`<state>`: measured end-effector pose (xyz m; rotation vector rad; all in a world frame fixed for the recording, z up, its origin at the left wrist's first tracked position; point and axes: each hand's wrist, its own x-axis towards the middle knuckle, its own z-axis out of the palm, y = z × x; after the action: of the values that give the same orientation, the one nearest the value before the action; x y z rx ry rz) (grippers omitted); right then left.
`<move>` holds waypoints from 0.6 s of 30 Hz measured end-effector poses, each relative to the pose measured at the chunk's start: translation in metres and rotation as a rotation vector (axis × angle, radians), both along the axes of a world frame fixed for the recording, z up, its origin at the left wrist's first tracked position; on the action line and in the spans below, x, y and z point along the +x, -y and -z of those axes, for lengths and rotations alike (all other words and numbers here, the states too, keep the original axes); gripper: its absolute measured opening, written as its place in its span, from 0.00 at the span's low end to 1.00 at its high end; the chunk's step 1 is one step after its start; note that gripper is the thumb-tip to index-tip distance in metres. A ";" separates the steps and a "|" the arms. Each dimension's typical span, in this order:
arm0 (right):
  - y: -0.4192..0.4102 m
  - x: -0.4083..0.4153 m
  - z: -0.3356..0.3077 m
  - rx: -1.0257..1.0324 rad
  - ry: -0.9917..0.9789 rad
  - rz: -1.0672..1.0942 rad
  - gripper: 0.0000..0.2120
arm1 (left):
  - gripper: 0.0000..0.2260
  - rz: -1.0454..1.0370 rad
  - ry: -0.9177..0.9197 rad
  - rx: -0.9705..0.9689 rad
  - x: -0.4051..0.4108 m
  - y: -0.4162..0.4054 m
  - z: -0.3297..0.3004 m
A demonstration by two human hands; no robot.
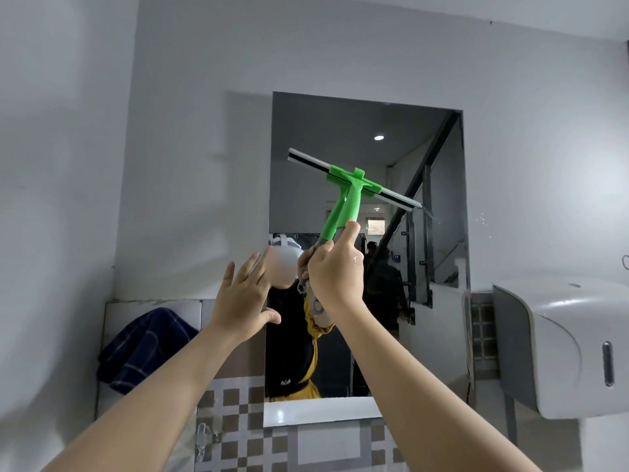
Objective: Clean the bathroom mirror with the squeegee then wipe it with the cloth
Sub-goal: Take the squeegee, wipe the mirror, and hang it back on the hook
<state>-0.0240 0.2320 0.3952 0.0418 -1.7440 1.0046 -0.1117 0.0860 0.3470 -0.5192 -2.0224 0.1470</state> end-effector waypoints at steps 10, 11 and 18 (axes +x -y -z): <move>-0.017 0.006 0.022 0.270 -0.005 0.113 0.23 | 0.49 0.081 -0.046 0.008 0.005 0.000 0.011; -0.019 0.006 0.024 0.292 -0.010 0.108 0.22 | 0.49 0.079 -0.043 0.005 0.005 0.002 0.013; -0.062 0.014 0.034 0.562 -0.038 0.254 0.23 | 0.48 0.071 -0.040 -0.008 0.004 0.006 0.025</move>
<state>-0.0102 0.2939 0.3609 0.1896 -1.8916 0.3097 -0.1075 0.0797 0.3221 -0.5873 -1.9624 0.1217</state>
